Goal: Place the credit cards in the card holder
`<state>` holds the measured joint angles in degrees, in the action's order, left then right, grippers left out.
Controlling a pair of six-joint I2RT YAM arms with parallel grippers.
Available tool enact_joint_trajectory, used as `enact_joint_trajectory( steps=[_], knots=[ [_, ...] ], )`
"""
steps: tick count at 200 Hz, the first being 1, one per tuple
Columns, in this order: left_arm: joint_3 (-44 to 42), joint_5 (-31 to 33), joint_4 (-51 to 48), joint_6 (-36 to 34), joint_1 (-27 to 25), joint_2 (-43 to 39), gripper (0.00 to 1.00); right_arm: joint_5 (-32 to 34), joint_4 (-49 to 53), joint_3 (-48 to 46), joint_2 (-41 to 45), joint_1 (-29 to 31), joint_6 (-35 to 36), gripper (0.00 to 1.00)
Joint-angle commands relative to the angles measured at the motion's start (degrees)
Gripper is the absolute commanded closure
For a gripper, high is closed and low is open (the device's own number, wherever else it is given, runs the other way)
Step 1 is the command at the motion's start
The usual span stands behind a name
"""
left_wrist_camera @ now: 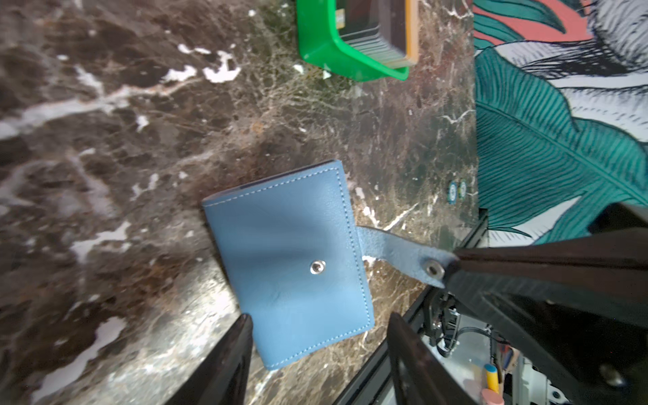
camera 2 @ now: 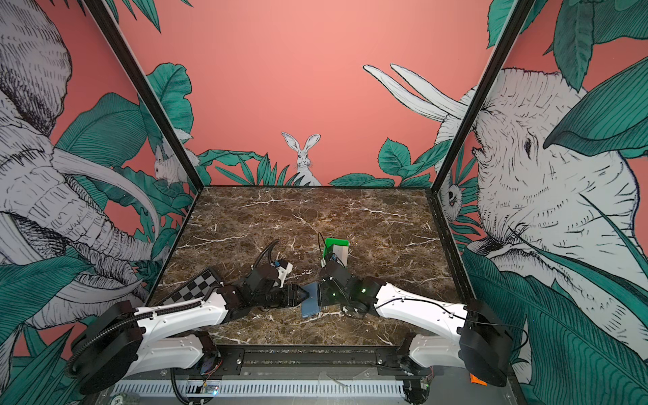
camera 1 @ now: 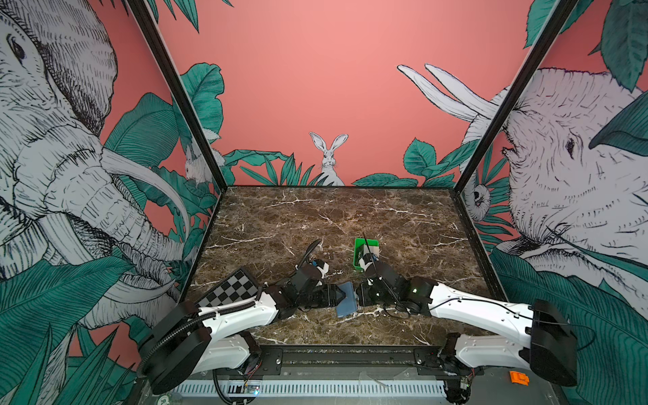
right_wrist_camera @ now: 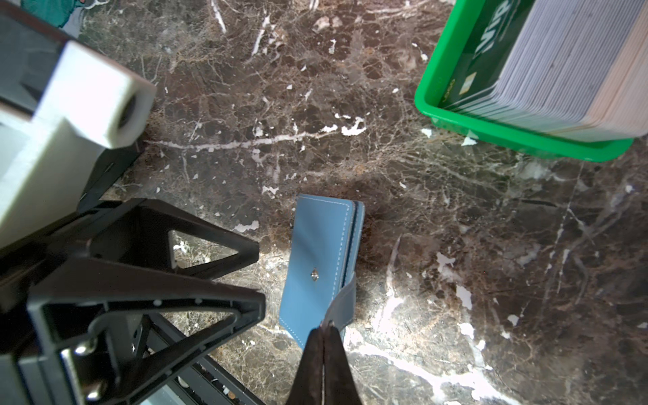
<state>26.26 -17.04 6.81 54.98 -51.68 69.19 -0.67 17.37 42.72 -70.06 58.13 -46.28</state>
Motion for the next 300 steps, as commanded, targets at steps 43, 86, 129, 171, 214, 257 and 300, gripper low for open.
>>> enact_joint_trajectory(
  steps=[43, 86, 129, 171, 214, 257, 300],
  knots=[
    [1.8, -1.3, 1.8, 0.5, -0.2, 0.6, 0.35, -2.0, -2.5, 2.3, 3.5, 0.5, 2.5, 1.00],
    [1.9, -1.4, 2.0, 0.4, -0.2, 0.8, 0.35, -2.5, -2.4, 2.9, 3.9, 0.9, 2.8, 1.00],
    [1.7, -1.8, 2.6, 0.5, -0.2, 1.8, 0.38, -2.2, -1.4, 3.7, 3.2, 1.3, 3.2, 1.00],
    [1.6, -0.3, 0.9, 0.3, -0.2, 2.4, 0.48, -1.6, -0.9, 3.3, 3.4, 1.4, 3.1, 1.00],
    [1.6, 0.2, 0.4, -0.1, -0.2, 2.4, 0.56, 0.7, 2.3, 3.1, 3.1, 1.4, 3.0, 1.00],
    [1.6, 1.0, -0.8, -0.2, -0.2, 2.9, 0.69, 2.2, 3.7, 1.1, 4.0, 1.5, 2.0, 0.97],
    [1.5, 1.2, -1.0, -0.2, -0.2, 3.4, 0.82, 5.1, 6.6, 0.1, 4.3, 1.5, 0.9, 0.89]
  ],
)
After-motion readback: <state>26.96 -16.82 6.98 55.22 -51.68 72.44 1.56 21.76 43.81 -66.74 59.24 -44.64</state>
